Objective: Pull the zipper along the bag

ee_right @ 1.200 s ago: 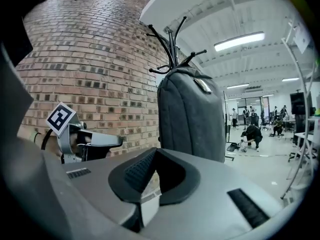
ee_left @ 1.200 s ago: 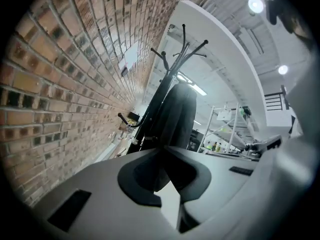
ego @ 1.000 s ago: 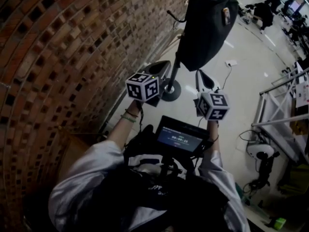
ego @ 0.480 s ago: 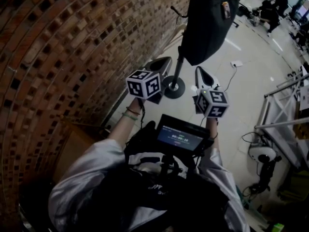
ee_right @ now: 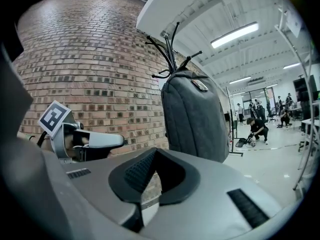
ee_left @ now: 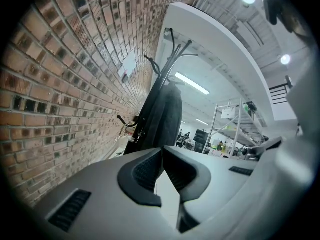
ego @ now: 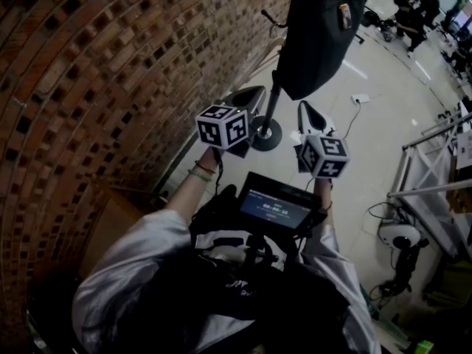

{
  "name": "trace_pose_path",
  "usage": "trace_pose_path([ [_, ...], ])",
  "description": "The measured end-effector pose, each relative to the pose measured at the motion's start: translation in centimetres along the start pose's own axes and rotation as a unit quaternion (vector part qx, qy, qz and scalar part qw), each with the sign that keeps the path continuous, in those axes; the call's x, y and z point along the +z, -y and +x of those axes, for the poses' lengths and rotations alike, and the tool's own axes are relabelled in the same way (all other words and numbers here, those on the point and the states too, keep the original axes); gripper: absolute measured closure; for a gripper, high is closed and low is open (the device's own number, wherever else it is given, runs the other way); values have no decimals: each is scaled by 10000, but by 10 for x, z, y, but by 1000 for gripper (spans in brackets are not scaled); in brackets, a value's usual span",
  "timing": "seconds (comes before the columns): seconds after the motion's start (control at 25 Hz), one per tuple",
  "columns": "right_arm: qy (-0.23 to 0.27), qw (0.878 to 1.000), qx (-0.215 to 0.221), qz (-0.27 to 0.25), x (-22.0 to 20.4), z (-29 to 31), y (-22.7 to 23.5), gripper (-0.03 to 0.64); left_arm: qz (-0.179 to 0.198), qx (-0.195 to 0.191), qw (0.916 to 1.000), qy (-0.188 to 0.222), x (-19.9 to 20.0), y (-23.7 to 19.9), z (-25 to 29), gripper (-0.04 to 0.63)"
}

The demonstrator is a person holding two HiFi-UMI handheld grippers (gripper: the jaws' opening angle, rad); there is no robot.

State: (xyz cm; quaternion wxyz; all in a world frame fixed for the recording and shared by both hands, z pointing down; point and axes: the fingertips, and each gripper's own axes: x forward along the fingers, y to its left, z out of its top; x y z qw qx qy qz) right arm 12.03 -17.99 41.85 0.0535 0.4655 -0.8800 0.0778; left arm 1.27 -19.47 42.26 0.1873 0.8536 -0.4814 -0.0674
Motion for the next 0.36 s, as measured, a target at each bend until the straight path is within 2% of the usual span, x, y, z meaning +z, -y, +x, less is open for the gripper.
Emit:
trace_pose_path([
  [0.36,-21,10000,-11,-19,2,2,-1,607,-132,-58,9999,-60,-3,-3,3,575],
])
